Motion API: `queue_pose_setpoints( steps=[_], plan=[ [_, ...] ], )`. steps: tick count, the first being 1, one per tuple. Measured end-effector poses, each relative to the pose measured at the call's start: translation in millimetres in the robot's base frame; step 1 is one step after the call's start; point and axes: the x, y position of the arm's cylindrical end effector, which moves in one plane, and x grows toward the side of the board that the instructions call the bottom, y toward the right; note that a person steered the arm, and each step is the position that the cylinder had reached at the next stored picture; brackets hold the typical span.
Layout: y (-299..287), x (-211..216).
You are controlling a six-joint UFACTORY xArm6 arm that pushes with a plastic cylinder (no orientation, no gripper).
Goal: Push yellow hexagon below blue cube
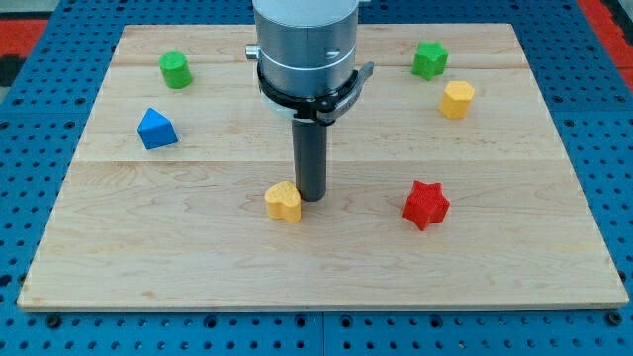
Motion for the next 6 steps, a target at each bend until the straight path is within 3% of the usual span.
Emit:
queue_pose_setpoints(
  steps=[2, 4, 6],
  plan=[
    [40.8, -18.8],
    [56.3, -72.5],
    [92.8, -86.3]
  ],
)
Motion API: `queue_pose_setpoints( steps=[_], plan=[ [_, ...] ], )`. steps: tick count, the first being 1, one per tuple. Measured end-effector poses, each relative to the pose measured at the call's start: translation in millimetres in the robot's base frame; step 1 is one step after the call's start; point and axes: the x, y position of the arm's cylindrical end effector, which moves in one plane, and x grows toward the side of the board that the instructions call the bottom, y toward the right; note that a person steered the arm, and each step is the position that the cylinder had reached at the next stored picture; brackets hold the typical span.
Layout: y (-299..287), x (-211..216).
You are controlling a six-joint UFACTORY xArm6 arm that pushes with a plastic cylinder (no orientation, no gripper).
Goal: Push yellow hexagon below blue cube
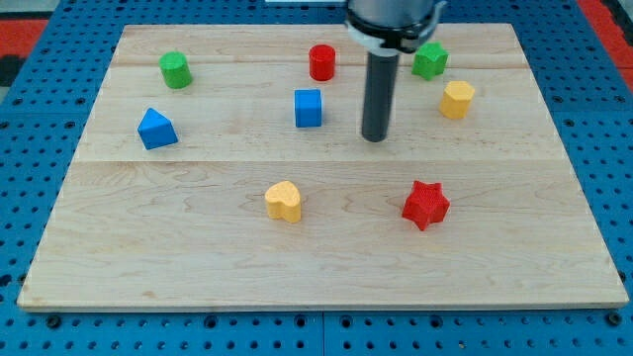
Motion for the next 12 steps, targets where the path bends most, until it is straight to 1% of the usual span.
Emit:
queue_pose_setpoints(
  steps=[1, 2, 3, 4, 5, 6, 7, 8, 9, 10, 11, 12],
  plan=[
    [44.3, 0.0],
    [69.6, -3.0],
    [72.6, -45.5],
    [80.6, -56.5],
    [77.4, -40.3],
    [142.1, -36.2],
    [164.0, -61.2],
    [152.8, -96.0],
    [94.5, -76.6],
    [34.7, -39.4],
    [-3.6, -22.4],
    [-2.8, -38.2]
  ],
)
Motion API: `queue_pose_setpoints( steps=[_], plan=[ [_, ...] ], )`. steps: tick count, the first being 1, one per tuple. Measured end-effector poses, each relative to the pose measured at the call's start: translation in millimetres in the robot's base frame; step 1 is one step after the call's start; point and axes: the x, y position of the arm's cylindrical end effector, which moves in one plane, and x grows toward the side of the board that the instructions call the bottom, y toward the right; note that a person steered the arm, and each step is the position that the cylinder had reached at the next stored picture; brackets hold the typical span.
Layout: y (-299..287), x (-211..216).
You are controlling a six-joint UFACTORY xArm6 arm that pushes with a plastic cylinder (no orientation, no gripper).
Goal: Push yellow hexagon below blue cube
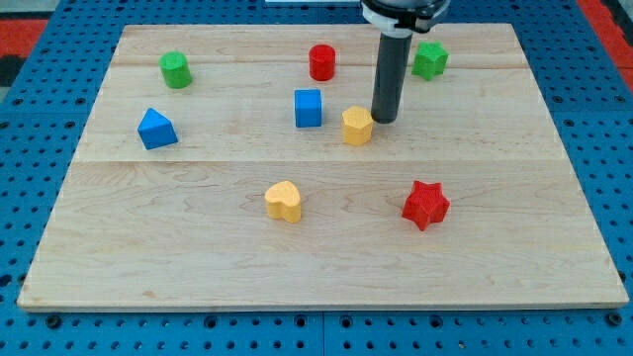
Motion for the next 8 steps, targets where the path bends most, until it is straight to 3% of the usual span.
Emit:
queue_pose_setpoints(
  steps=[1, 3, 4, 5, 6, 8],
  plan=[
    [-37.8, 10.7],
    [-41.6, 106.8],
    [-24.4, 75.4],
    [-47.1, 38.2],
    [-64.0, 49.6],
    [-65.7, 120.6]
  ],
)
